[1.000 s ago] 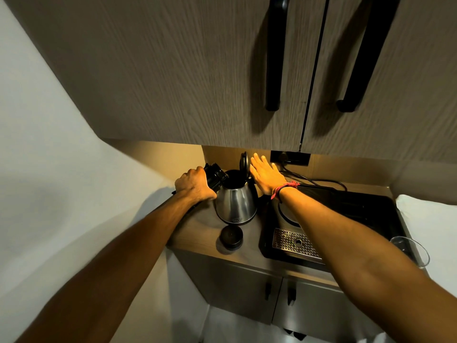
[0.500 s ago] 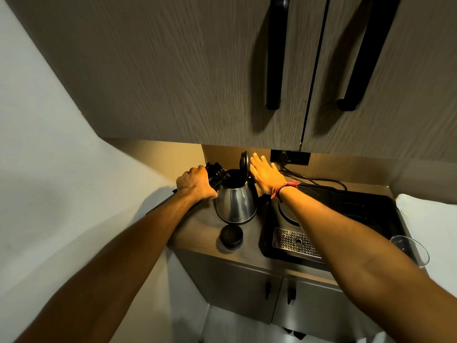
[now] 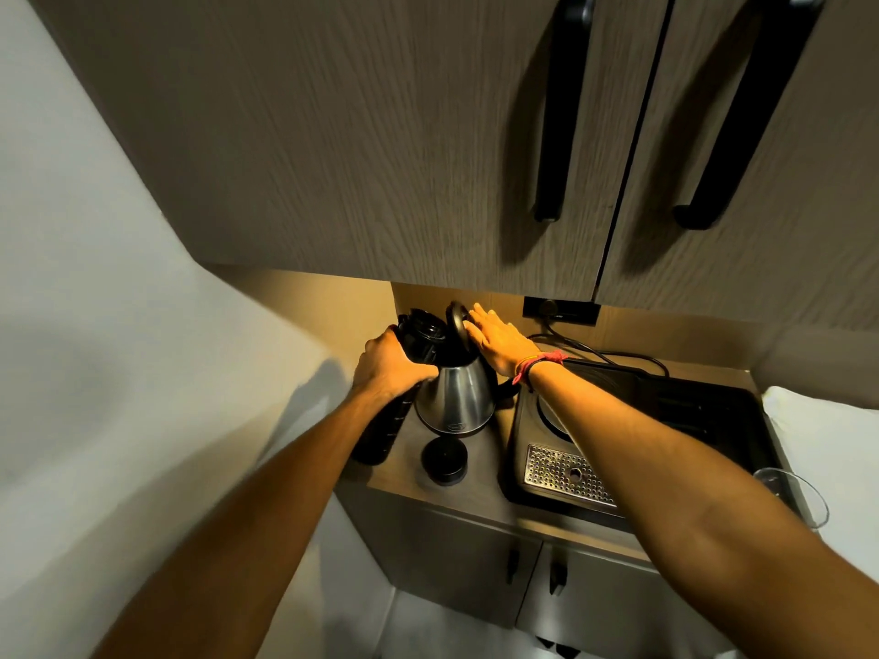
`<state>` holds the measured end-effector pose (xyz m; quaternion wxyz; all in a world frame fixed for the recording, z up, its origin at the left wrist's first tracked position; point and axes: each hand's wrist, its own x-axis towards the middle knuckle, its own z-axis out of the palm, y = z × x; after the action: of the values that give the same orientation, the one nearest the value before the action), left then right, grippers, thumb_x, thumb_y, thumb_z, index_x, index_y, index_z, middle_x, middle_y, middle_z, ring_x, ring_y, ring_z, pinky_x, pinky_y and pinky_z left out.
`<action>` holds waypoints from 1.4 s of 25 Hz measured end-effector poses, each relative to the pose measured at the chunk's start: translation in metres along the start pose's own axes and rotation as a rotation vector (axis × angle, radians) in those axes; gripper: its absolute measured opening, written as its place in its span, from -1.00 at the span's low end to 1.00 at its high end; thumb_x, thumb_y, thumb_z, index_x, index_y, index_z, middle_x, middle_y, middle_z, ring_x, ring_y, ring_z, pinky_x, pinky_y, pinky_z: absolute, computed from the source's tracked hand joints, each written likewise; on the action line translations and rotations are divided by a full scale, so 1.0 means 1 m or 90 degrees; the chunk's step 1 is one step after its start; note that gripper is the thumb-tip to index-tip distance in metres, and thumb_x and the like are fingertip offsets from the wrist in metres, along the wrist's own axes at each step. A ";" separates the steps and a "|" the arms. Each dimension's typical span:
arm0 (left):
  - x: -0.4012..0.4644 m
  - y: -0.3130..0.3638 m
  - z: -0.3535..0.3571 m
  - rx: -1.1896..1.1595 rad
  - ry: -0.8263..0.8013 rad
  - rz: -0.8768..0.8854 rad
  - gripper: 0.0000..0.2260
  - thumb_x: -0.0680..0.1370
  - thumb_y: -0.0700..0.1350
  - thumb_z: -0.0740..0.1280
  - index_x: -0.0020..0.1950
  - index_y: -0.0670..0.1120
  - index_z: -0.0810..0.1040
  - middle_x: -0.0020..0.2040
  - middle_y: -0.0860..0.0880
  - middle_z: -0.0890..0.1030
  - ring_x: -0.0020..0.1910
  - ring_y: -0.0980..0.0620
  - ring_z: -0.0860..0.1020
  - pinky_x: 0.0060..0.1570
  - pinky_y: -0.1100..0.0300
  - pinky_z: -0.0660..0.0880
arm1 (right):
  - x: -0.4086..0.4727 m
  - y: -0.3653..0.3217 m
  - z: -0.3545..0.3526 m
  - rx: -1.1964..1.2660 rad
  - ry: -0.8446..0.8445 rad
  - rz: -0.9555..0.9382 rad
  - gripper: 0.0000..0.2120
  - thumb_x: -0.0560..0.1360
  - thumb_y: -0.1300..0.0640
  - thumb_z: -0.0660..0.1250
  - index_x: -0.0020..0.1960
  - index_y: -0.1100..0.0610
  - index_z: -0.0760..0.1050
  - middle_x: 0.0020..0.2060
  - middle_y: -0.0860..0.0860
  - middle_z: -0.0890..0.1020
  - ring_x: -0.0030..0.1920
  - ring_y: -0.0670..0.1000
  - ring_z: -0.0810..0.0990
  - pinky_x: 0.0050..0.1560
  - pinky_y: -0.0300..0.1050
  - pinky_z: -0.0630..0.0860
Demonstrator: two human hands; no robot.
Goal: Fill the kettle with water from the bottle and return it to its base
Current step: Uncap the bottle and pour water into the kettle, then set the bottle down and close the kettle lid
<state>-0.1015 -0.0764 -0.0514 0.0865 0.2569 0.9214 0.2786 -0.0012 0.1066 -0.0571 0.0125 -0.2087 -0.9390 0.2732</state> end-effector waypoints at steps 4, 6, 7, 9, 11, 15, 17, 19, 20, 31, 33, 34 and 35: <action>-0.009 -0.020 0.014 -0.225 0.080 -0.042 -0.32 0.22 -0.01 0.64 0.30 -0.04 0.53 0.14 -0.05 0.66 0.13 -0.07 0.61 0.06 0.12 0.56 | 0.011 -0.008 0.015 -0.070 0.008 0.021 -0.41 0.59 -0.20 -0.03 0.51 0.11 0.10 0.56 0.06 0.09 0.50 0.14 0.21 0.45 0.39 0.09; -0.016 -0.036 0.018 -0.299 0.128 -0.052 -0.32 0.25 -0.09 0.66 0.33 -0.05 0.53 0.18 -0.05 0.65 0.16 -0.04 0.59 0.06 0.21 0.49 | 0.016 -0.011 0.024 -0.127 0.011 0.024 -0.41 0.58 -0.22 -0.01 0.50 0.07 0.09 0.56 0.02 0.08 0.52 0.13 0.17 0.41 0.46 0.07; -0.019 -0.044 0.019 -0.324 0.154 -0.057 -0.31 0.25 -0.10 0.67 0.34 -0.05 0.53 0.19 -0.05 0.65 0.17 -0.04 0.59 0.09 0.21 0.50 | 0.016 -0.012 0.028 -0.146 0.025 0.018 -0.41 0.58 -0.22 -0.02 0.52 0.03 0.05 0.57 -0.01 0.05 0.54 0.12 0.09 0.42 0.47 0.00; -0.019 -0.058 0.021 -0.352 0.185 -0.073 -0.27 0.24 -0.04 0.68 0.36 -0.02 0.51 0.20 -0.04 0.65 0.20 -0.06 0.59 0.16 0.12 0.54 | 0.014 -0.012 0.035 -0.182 0.067 -0.042 -0.44 0.59 -0.23 -0.11 0.54 -0.09 -0.06 0.58 -0.08 -0.03 0.57 0.12 -0.08 0.45 0.45 -0.13; -0.016 -0.068 0.022 -0.355 0.191 -0.085 -0.22 0.21 0.03 0.68 0.38 -0.01 0.50 0.23 -0.04 0.64 0.23 -0.07 0.58 0.21 0.02 0.55 | 0.014 -0.013 0.041 -0.223 0.065 -0.110 -0.47 0.60 -0.21 -0.15 0.54 -0.14 -0.09 0.57 -0.12 -0.04 0.57 0.12 -0.10 0.47 0.42 -0.15; -0.013 -0.077 0.027 -0.348 0.181 -0.071 -0.11 0.16 0.21 0.64 0.43 0.01 0.45 0.28 -0.02 0.61 0.28 -0.07 0.56 0.26 -0.05 0.54 | 0.017 -0.017 0.046 -0.266 0.015 -0.114 -0.47 0.61 -0.17 -0.13 0.54 -0.08 -0.06 0.57 -0.08 0.00 0.57 0.15 -0.07 0.49 0.39 -0.09; -0.013 -0.080 0.028 -0.350 0.172 -0.064 -0.07 0.13 0.28 0.62 0.44 0.05 0.42 0.29 0.00 0.60 0.29 -0.05 0.54 0.26 -0.06 0.53 | 0.017 -0.021 0.047 -0.296 -0.002 -0.100 -0.45 0.61 -0.18 -0.14 0.55 -0.05 -0.07 0.58 -0.06 -0.03 0.57 0.14 -0.08 0.50 0.37 -0.10; -0.014 -0.083 0.027 -0.357 0.151 -0.064 -0.05 0.12 0.28 0.63 0.44 0.06 0.39 0.30 0.01 0.59 0.30 -0.04 0.53 0.27 -0.02 0.51 | 0.003 -0.028 0.050 -0.312 0.062 -0.103 -0.44 0.61 -0.17 -0.12 0.54 0.04 0.01 0.58 0.01 0.00 0.57 0.13 -0.03 0.52 0.31 -0.08; -0.016 -0.085 0.026 -0.360 0.137 -0.058 -0.06 0.14 0.21 0.66 0.45 0.03 0.38 0.31 -0.01 0.58 0.29 -0.03 0.53 0.26 0.04 0.50 | -0.011 -0.031 0.056 -0.320 0.128 -0.130 -0.45 0.61 -0.15 -0.09 0.50 0.11 0.13 0.56 0.08 0.10 0.55 0.16 0.08 0.52 0.28 0.03; -0.037 -0.116 0.020 -0.281 0.044 -0.017 -0.35 0.36 -0.07 0.62 0.39 -0.08 0.46 0.25 -0.07 0.64 0.24 -0.08 0.59 0.21 0.08 0.52 | -0.069 -0.037 0.123 -0.208 -0.038 -0.198 -0.40 0.46 -0.15 0.27 0.41 -0.02 0.14 0.25 0.14 0.30 0.20 0.18 0.42 0.09 0.10 0.58; -0.036 -0.119 0.016 -0.279 0.037 -0.010 -0.34 0.35 -0.05 0.63 0.38 -0.06 0.45 0.26 -0.06 0.63 0.25 -0.10 0.58 0.24 0.03 0.51 | -0.063 -0.064 0.087 -0.094 0.117 -0.219 -0.36 0.45 -0.17 0.27 0.42 0.03 0.16 0.23 0.13 0.33 0.20 0.12 0.42 0.16 0.02 0.56; -0.037 -0.119 0.014 -0.278 0.034 -0.007 -0.33 0.33 0.00 0.62 0.38 -0.03 0.44 0.25 -0.04 0.63 0.24 -0.10 0.58 0.25 -0.03 0.52 | -0.058 -0.080 0.068 -0.024 0.167 -0.211 -0.34 0.46 -0.16 0.28 0.44 0.05 0.14 0.27 0.15 0.33 0.24 0.11 0.40 0.23 -0.03 0.50; -0.037 -0.119 0.013 -0.276 0.032 0.002 -0.32 0.31 0.06 0.61 0.37 0.01 0.43 0.24 0.00 0.63 0.23 -0.08 0.59 0.23 -0.06 0.53 | -0.053 -0.096 0.051 0.031 0.183 -0.201 -0.32 0.47 -0.14 0.30 0.46 0.06 0.12 0.32 0.16 0.32 0.29 0.11 0.36 0.28 -0.06 0.41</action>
<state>-0.1164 -0.1743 -0.1276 0.1163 0.2264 0.8414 0.4767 0.0034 -0.0140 -0.0463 0.1939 -0.0957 -0.9416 0.2582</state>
